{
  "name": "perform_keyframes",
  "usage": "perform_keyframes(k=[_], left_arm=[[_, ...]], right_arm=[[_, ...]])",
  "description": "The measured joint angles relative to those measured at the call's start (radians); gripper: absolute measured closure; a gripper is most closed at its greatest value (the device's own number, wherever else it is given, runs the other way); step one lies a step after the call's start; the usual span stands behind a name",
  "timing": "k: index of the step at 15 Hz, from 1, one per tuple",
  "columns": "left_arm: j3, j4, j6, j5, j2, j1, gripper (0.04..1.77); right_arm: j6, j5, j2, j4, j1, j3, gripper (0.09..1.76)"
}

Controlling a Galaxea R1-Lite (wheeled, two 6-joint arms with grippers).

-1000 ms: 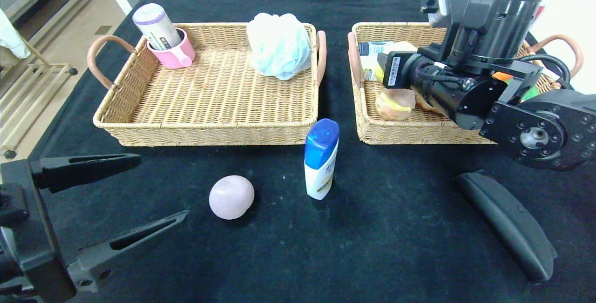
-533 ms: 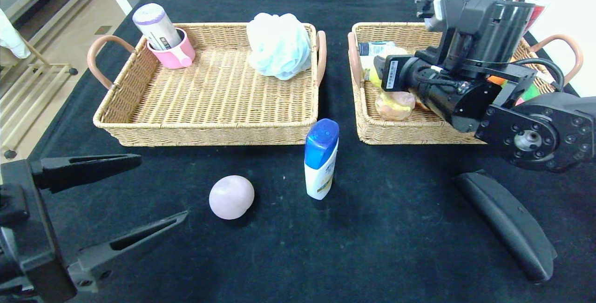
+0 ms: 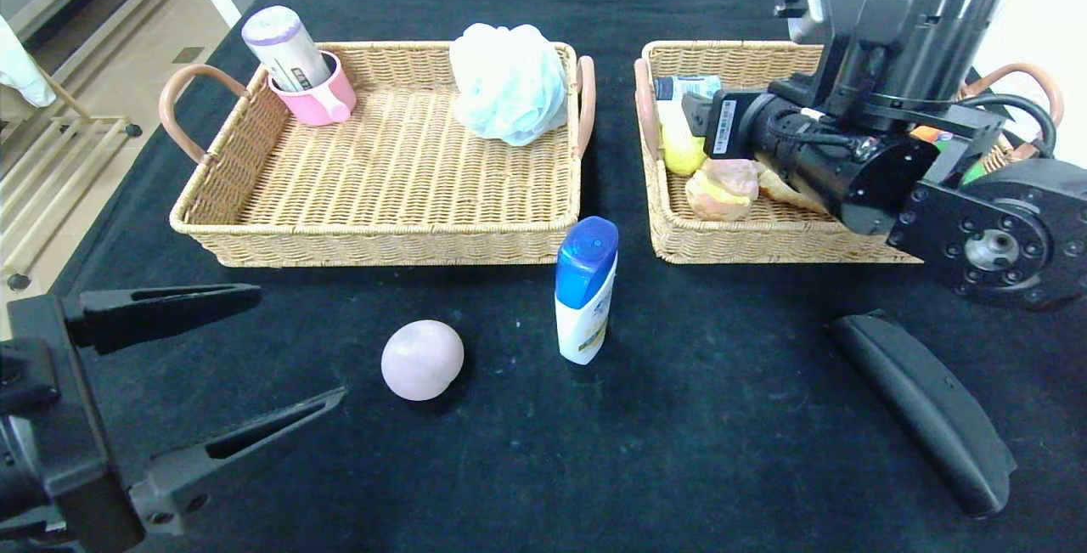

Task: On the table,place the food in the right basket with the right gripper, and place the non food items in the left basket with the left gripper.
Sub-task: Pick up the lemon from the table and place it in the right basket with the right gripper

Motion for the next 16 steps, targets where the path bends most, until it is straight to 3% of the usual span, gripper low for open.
perform_keyframes(k=[3, 8, 11, 13, 16], left_arm=[[0.000, 0.000, 0.000, 0.000, 0.000, 0.000, 0.09], [0.000, 0.002, 0.000, -0.002, 0.000, 0.000, 0.09], [0.001, 0.003, 0.000, -0.002, 0.000, 0.000, 0.09], [0.002, 0.004, 0.001, -0.001, 0.000, 0.000, 0.09], [0.004, 0.004, 0.001, -0.002, 0.001, 0.000, 0.09]], right_arm=[[-0.013, 0.003, -0.060, 0.078, 0.003, 0.021, 0.23], [-0.015, 0.062, -0.228, 0.482, -0.026, 0.037, 0.19], [-0.044, 0.146, -0.320, 0.767, -0.097, 0.036, 0.17], [-0.067, 0.203, -0.367, 0.887, -0.162, 0.044, 0.17], [-0.072, 0.214, -0.400, 1.029, -0.216, 0.057, 0.16]])
